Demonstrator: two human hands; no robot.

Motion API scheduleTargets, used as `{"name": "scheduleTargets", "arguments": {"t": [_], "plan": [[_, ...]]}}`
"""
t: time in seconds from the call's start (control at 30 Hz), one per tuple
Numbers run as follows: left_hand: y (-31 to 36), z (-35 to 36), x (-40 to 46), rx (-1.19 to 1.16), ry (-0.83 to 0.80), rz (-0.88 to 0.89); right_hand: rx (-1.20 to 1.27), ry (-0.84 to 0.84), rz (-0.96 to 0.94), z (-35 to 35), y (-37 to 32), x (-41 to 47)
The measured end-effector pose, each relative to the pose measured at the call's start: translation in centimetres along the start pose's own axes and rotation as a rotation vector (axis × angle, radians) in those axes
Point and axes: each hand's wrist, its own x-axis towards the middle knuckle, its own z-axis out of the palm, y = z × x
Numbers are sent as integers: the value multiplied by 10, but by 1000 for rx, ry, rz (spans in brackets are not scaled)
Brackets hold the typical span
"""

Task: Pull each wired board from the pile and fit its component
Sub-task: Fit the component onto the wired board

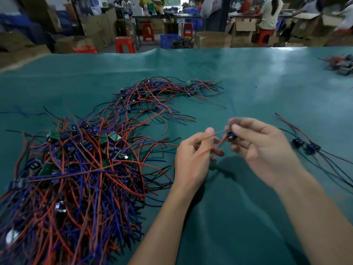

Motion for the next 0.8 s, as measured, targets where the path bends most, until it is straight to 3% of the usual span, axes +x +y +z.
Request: {"name": "scheduleTargets", "arguments": {"t": [0.2,0.4,0.6,0.8], "plan": [[2,-4,-3,97,-133,27,-152,236,-103,5,25,7],[-1,-4,-2,183,-81,66,-225,54,-97,2,22,7],[-6,-3,-2,263,-103,60,-503,105,-215,-1,23,6],[-9,-3,-1,229,-106,56,-285,270,-154,-3,22,8]]}}
